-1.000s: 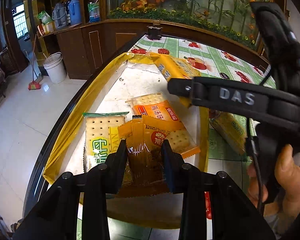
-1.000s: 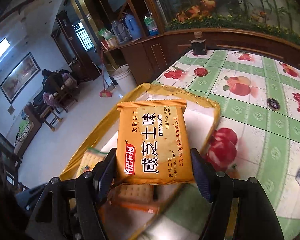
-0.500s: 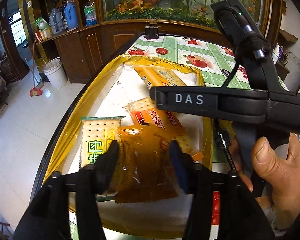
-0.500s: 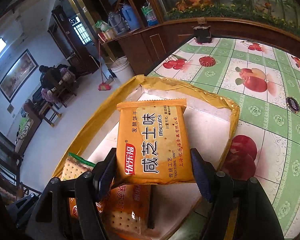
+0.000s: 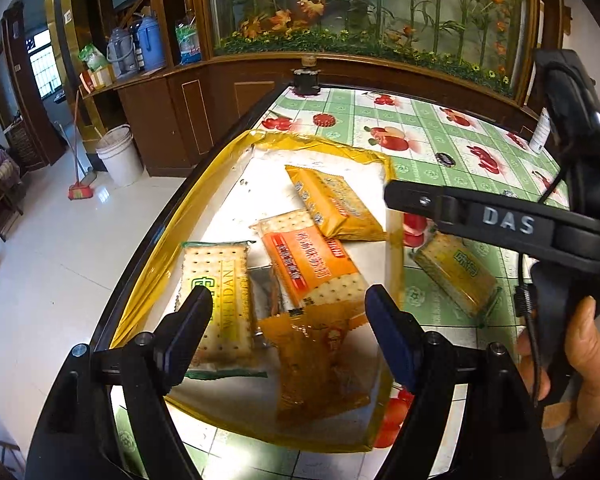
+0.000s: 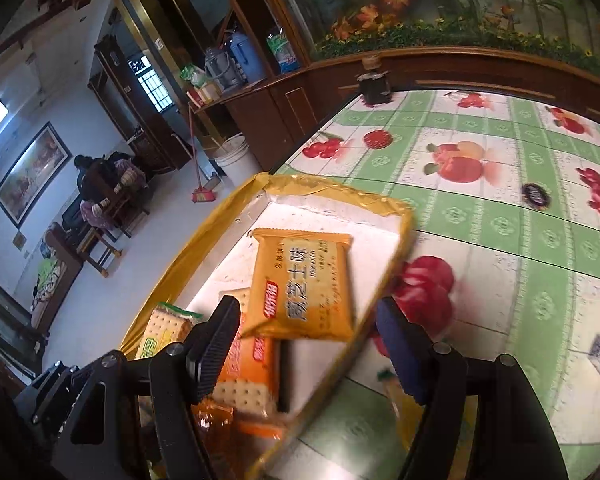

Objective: Organize snacks
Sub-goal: 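Carry both packets over the tray and open both grippers to drop them, then grasp yellow WEIDAN cracker pack with left gripper while right grasps white milk box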

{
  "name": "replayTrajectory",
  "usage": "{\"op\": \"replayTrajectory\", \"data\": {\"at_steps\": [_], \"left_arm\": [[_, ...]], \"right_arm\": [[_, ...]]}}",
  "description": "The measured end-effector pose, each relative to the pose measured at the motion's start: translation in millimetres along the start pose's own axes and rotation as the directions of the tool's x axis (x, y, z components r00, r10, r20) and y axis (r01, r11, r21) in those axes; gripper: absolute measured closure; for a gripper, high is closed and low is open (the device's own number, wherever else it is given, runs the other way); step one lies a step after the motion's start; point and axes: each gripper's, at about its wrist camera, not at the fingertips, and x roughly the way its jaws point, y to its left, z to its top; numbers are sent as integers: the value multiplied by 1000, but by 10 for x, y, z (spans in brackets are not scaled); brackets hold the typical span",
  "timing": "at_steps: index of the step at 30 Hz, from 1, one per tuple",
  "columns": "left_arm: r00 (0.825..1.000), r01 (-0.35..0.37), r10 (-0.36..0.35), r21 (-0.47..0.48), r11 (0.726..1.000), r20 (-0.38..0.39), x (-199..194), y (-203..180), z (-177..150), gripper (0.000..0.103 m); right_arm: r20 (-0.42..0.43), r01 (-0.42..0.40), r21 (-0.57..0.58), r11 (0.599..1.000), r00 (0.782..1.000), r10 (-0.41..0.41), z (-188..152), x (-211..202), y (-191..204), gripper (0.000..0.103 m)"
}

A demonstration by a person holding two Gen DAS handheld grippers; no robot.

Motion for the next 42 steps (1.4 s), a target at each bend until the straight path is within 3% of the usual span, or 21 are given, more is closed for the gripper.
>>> {"op": "replayTrajectory", "data": {"at_steps": [15,21,26,31,37,42], "left_arm": [[999,53,-53,85,995,4,-178,-561,-46,24],[993,108,-103,108,988,-56,-68,-854,-97,24],[985,147,-135,105,984,-112,43,-1066,-117,24],[968,180,-171,33,983,-182,287,-1205,-59,24],[962,114,-130,-81,990,-239,653,-1276,43,24],[958,112,-150,-163,980,-243,837,-1318,154,24]], "right_arm": [[55,116,59,992,991,-119,-685,-1132,-694,30],[45,182,75,980,982,-186,-1071,-1515,-980,29],[17,171,58,984,985,-172,-1377,-1658,-1086,29],[-23,103,2,995,994,-103,-1668,-1674,-1069,29],[-69,58,-174,983,995,-71,-1851,-1616,-825,29],[-109,52,-248,967,991,-81,-1913,-1519,-733,29]]}}
